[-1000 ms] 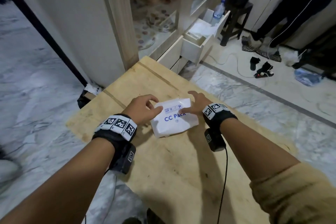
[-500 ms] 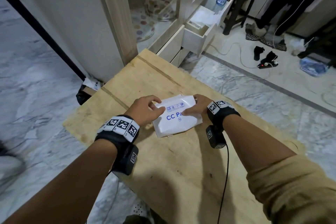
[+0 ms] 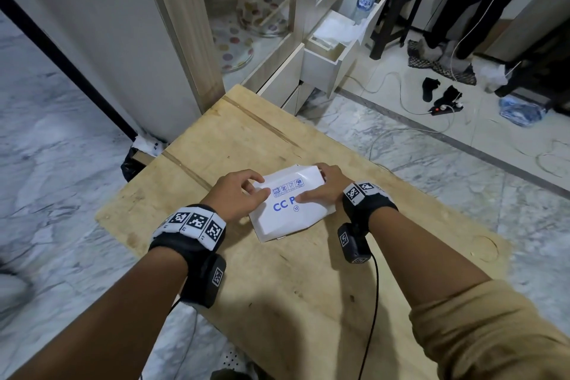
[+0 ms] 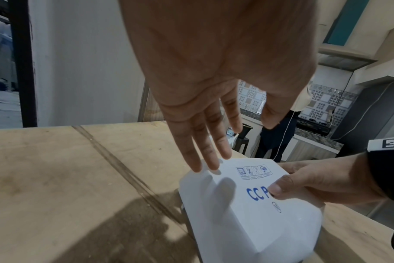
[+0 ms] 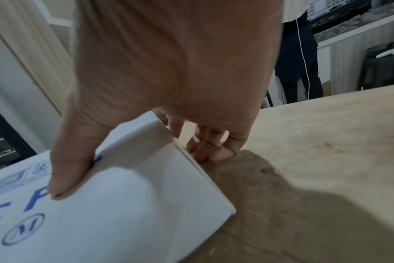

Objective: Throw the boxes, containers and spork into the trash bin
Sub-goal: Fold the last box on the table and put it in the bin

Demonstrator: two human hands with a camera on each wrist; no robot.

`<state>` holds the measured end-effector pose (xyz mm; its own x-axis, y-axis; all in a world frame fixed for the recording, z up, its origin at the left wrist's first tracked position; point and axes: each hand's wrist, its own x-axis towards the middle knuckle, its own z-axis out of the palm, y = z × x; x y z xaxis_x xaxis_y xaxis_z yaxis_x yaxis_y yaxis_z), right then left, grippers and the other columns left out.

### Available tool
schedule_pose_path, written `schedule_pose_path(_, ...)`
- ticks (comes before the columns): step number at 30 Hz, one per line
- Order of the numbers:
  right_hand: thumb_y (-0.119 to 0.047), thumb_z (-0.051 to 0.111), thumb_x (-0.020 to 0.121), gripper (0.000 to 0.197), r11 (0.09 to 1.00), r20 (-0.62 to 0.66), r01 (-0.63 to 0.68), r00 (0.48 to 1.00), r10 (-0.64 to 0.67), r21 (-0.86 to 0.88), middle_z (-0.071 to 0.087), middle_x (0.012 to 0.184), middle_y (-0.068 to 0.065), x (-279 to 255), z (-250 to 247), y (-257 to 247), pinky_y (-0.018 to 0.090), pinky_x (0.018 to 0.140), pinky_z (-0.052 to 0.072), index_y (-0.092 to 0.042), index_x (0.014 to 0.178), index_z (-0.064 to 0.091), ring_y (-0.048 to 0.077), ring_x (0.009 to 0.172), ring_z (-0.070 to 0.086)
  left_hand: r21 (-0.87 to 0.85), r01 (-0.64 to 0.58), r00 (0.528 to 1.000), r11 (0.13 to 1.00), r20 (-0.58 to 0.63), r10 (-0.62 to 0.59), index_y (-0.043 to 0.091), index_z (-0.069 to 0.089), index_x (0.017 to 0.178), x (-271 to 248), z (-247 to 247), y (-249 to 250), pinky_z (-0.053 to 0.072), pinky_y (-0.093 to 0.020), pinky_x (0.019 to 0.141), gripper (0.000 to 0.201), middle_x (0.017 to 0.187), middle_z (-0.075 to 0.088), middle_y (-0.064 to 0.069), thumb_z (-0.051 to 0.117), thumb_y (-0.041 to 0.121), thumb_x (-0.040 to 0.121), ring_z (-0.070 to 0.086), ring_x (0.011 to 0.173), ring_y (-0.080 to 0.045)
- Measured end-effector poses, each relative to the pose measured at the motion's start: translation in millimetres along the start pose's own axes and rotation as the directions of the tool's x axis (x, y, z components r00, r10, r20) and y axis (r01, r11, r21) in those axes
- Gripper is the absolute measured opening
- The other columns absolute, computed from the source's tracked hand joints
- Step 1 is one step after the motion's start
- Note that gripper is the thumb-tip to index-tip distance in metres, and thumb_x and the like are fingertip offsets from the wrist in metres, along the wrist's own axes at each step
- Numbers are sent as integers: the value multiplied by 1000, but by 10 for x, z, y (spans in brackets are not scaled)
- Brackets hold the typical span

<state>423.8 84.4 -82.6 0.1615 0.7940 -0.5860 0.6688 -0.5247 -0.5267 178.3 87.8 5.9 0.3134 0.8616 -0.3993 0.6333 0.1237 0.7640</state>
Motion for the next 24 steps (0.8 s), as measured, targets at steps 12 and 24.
schedule_pose_path(12, -28, 89, 63, 85, 961, -22, 83, 997, -80, 264, 58, 119, 12, -391, -98, 68, 41, 84, 56, -22, 117, 24, 27, 101, 63, -4, -23, 1000, 1000, -21, 23, 19, 65, 103, -89, 17, -3, 55, -33, 67, 22, 84, 63, -3, 66, 27, 83, 64, 67, -24)
schedule_pose_path(24, -56, 82, 52, 67, 890, -206, 290, 951, -229, 352, 51, 108, 4, -1160, 110, 165, 30, 64, 53, -38, 92, 31, 18, 94, 55, 41, -94, 996, 995, -8, 94, 17, 66, 100, -425, -64, -95, 48, -24, 60, 19, 83, 61, -4, 67, 26, 82, 60, 72, -22)
